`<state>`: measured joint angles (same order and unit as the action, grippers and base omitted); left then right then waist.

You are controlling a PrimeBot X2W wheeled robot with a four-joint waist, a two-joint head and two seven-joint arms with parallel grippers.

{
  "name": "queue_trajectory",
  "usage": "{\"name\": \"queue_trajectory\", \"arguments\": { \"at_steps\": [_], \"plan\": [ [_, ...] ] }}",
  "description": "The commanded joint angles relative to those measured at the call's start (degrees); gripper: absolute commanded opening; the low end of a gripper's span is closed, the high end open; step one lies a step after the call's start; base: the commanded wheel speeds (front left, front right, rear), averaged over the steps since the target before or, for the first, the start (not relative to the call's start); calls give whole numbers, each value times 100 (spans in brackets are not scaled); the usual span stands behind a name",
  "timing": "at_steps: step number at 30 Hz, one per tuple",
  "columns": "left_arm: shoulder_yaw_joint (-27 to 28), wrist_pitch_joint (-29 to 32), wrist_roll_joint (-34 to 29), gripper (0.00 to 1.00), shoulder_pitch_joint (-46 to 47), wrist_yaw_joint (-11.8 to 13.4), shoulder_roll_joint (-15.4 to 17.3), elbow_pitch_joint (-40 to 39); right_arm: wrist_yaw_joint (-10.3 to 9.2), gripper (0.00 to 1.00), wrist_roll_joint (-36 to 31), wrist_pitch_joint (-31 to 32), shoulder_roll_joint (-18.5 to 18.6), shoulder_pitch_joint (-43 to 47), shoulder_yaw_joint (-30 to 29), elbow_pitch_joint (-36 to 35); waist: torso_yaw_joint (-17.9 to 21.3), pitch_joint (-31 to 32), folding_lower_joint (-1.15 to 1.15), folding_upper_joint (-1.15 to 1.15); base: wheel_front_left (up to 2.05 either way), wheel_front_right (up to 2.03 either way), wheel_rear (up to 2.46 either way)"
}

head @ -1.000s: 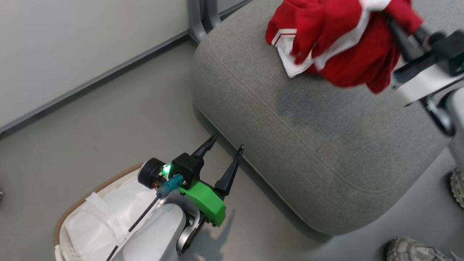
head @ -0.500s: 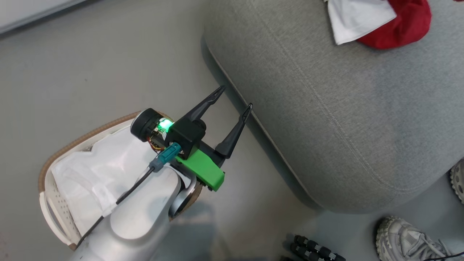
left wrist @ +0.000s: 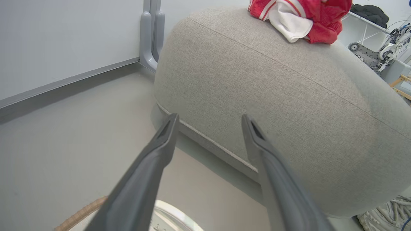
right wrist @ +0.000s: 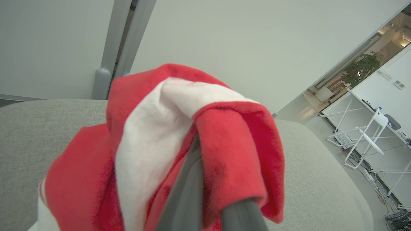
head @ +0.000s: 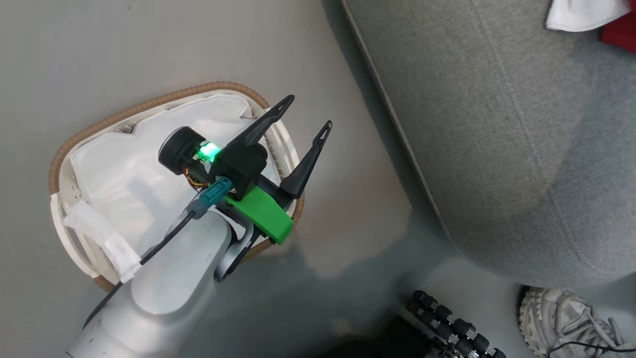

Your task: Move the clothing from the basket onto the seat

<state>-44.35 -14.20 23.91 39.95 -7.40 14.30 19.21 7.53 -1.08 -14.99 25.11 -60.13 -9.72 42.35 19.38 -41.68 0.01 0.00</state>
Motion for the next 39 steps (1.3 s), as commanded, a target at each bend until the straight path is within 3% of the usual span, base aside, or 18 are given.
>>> {"name": "queue_trajectory", "arguments": {
  "at_steps": [1,2,3,12,21,28,39],
  "plan": [
    [36,-15,23,100,88,-6,61,27,-9,43,-30,-24,-63,148,-95,-3,-209,-227,-1,0,0,0,0],
    [42,-22,44,100,91,-6,74,44,-8,82,-55,-25,-128,254,-175,-47,-197,-201,-1,0,0,0,0],
    [45,-29,60,100,85,-6,73,61,-9,100,-62,-24,-180,351,-228,-79,-187,-164,-1,0,0,0,0],
    [62,-90,180,100,-105,-8,-146,345,-8,100,83,-26,-541,1503,-431,-764,-89,495,-1,0,0,0,0],
    [352,-106,215,100,-479,-11,-465,519,-8,100,173,-26,-619,2565,-331,-1427,-136,1366,-1,0,0,0,0],
    [926,-101,121,100,-959,-10,-719,568,-8,100,447,-27,-793,3053,-240,-2029,-546,2032,-1,0,0,0,0],
    [2174,-94,-260,100,-1602,47,-879,710,-8,100,782,-27,-1170,3399,385,-2139,-1481,2762,-1,0,0,0,0]
  ]
}}
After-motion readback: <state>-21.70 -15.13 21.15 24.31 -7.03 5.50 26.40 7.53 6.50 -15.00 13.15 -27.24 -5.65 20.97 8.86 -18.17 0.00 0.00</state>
